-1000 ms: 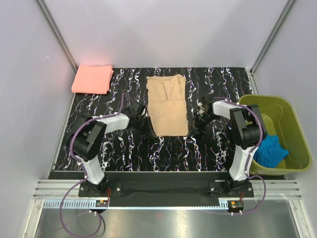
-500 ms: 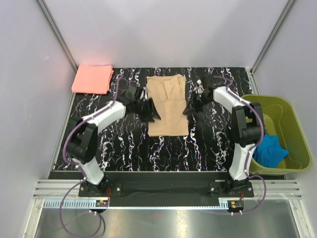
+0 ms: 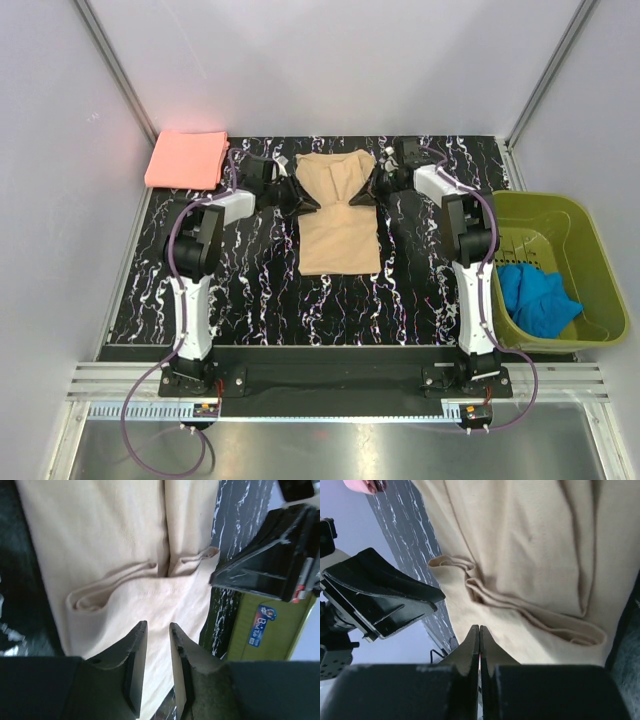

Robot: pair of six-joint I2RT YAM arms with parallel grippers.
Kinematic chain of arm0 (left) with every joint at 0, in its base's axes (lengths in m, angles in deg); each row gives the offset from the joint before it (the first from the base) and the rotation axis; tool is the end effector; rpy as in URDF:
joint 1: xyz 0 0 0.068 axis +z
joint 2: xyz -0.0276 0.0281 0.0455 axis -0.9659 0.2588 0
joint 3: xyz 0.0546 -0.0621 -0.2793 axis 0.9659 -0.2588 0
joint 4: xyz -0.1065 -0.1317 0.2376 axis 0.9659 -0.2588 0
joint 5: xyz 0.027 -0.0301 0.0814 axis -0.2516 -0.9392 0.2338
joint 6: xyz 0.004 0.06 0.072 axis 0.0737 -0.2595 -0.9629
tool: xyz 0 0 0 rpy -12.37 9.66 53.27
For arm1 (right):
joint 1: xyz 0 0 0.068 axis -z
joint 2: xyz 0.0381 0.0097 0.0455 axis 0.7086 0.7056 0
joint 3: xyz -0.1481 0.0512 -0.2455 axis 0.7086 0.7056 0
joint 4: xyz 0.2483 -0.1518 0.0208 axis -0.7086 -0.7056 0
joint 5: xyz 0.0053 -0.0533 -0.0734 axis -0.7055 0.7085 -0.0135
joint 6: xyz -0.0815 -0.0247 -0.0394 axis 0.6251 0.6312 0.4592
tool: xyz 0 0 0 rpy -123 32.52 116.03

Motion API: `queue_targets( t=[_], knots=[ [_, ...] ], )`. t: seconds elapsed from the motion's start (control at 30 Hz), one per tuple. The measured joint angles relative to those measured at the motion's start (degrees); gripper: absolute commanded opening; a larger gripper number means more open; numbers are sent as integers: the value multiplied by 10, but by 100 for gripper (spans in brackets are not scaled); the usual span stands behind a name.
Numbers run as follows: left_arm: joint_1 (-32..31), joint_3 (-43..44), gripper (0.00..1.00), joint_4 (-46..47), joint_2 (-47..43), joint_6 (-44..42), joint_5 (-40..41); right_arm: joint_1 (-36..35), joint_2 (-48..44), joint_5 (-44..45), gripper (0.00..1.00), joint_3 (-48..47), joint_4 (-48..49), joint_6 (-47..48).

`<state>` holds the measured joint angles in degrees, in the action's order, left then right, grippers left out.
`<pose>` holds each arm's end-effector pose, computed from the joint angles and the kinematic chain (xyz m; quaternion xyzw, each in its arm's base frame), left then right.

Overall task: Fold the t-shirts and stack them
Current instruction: Fold the tshirt

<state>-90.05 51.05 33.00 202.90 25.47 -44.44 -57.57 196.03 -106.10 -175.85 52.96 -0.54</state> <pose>0.4933 -0.1847 0.1208 -0.1183 0.8700 -0.4432 0.1806 0.5446 0.1798 0.1197 0.0841 0.8919 0.4339 0.0957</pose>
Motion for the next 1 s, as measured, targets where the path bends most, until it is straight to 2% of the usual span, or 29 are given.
queue_targets(
  t=[0.17,0.33,0.37,0.43,0.53,0.6,0.63,0.67,0.77,0.8,0.93,1.0],
  knots=[
    [4,13,29,43,44,18,-11,20,23,-26,0,33,67,-36],
    [18,29,31,40,78,17,-24,61,59,-46,0,34,92,-50],
    [19,36,34,33,79,10,-26,67,63,-52,0,29,87,-48],
    [19,50,48,18,79,-9,-24,77,68,-50,2,9,68,-36],
    [19,67,60,-16,72,-35,-22,82,69,-26,5,-30,18,-11],
    [17,74,64,-56,56,-57,-15,81,67,-8,10,-56,-16,10],
    [17,74,69,-78,43,-71,-11,80,64,7,14,-67,-38,22],
    [17,74,71,-101,28,-85,-6,79,59,23,23,-76,-64,35],
    [17,74,77,-170,-33,-128,16,78,29,70,40,-83,-139,70],
    [17,70,77,-186,-60,-141,25,78,12,82,51,-77,-159,80],
    [12,19,75,-231,-182,-176,62,78,-105,100,63,40,-170,96],
    [3,-22,69,-244,-236,-174,81,78,-170,98,64,115,-169,92]
  ],
)
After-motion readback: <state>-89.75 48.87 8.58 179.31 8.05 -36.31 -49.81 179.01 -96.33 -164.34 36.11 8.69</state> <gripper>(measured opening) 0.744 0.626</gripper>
